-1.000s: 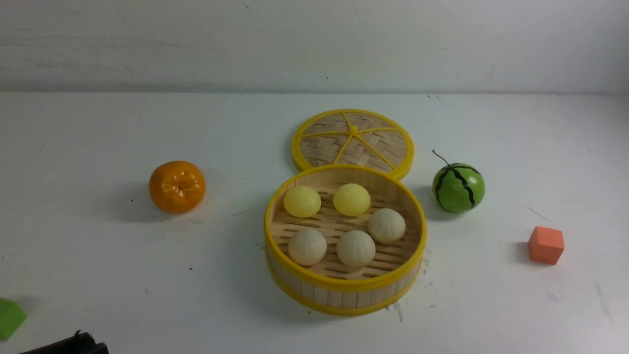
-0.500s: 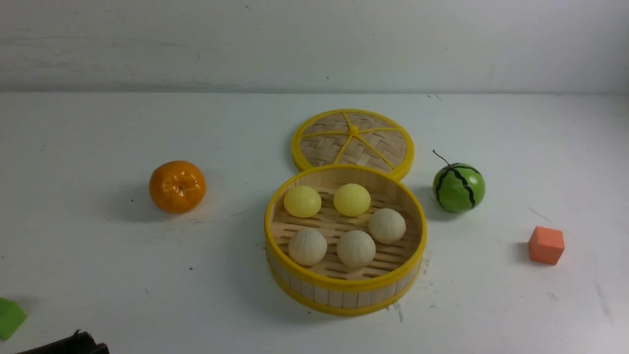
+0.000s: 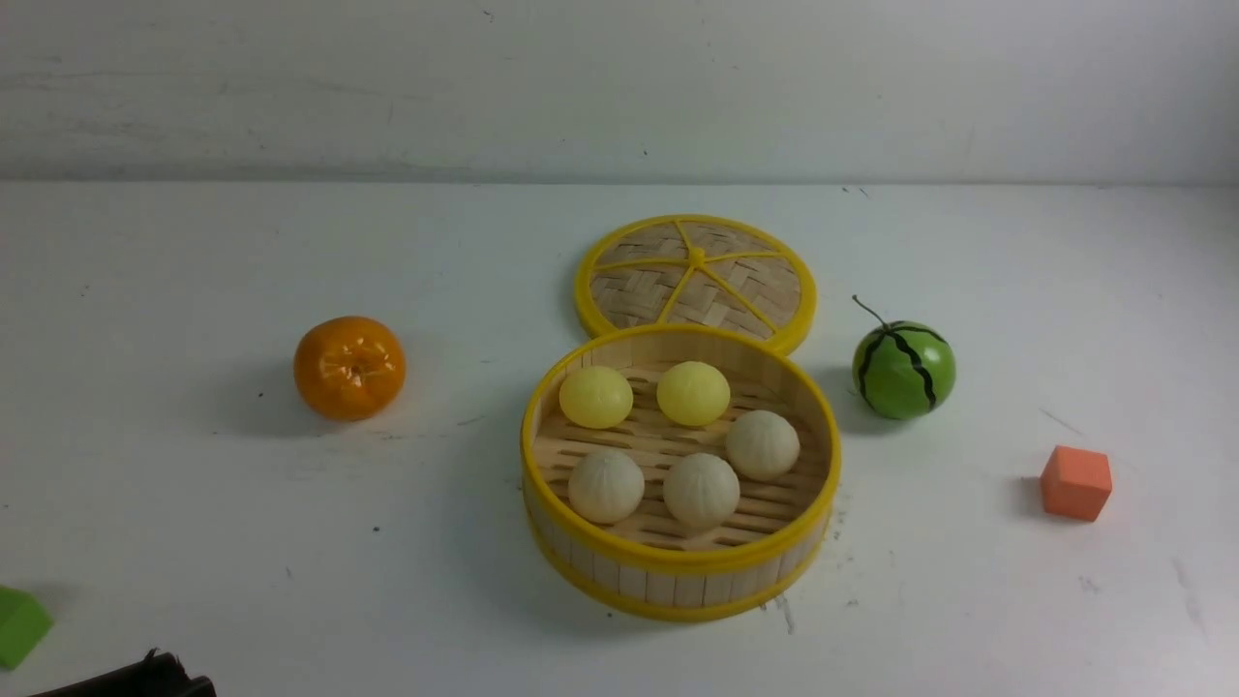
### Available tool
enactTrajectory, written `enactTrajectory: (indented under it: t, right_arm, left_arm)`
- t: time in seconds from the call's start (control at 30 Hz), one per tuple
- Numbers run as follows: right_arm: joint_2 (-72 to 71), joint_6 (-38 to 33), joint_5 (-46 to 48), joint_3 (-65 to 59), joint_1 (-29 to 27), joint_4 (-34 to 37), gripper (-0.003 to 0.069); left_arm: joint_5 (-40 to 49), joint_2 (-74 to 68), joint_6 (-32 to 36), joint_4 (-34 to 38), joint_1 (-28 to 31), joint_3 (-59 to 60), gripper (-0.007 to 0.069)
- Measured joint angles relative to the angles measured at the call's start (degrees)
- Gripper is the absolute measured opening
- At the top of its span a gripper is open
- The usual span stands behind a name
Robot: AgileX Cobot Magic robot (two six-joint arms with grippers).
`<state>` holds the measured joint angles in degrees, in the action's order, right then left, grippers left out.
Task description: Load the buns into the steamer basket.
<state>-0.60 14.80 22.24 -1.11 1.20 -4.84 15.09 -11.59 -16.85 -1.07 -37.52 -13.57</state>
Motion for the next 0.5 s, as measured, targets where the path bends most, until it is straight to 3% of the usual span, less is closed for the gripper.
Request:
enactTrajectory:
  t: [0.37,0.5]
  right_arm:
    - [0.0,0.0,0.0,0.0,0.0,0.0,0.0010]
    - [0.0,0.0,0.0,0.0,0.0,-0.1,0.0013]
  left_arm:
    - [-0.5,0.0,0.3,-3.0,0.3,1.1,0.0190]
    - [-2.6,1.2,0.3,0.4,5.8,3.7,0.0175]
